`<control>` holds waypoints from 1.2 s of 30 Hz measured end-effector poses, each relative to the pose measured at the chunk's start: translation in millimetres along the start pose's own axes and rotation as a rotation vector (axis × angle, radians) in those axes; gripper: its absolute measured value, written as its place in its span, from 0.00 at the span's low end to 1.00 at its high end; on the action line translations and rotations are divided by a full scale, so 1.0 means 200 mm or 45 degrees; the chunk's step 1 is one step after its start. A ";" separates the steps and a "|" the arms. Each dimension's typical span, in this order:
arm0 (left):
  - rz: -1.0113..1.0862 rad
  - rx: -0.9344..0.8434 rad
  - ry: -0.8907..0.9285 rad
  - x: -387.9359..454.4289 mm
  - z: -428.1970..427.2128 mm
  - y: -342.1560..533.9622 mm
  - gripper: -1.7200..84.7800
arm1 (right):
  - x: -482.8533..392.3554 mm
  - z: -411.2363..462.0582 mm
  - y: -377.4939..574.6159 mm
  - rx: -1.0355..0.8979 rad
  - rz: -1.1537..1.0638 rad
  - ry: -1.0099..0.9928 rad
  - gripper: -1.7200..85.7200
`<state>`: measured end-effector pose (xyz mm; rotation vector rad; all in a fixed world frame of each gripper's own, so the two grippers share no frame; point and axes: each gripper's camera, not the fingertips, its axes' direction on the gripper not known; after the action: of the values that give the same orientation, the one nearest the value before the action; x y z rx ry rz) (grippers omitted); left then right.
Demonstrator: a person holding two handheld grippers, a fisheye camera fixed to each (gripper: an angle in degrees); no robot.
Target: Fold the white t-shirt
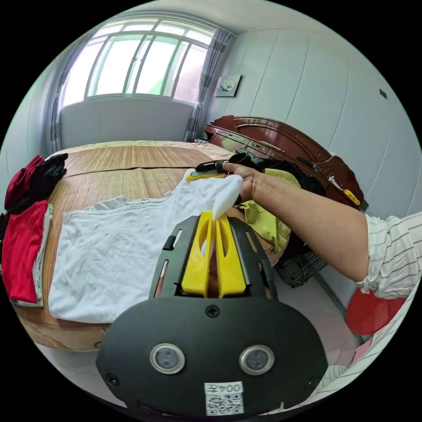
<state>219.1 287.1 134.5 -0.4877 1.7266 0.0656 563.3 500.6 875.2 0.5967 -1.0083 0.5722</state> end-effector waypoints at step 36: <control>-1.637 0.565 0.850 -2.77 -0.92 1.59 0.04 | -0.60 3.76 1.01 -0.179 -0.502 0.923 0.08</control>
<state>9.9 676.1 631.2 -1.2729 1.6502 -1.4937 -74.5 103.6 1112.5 0.3960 -0.2311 0.3176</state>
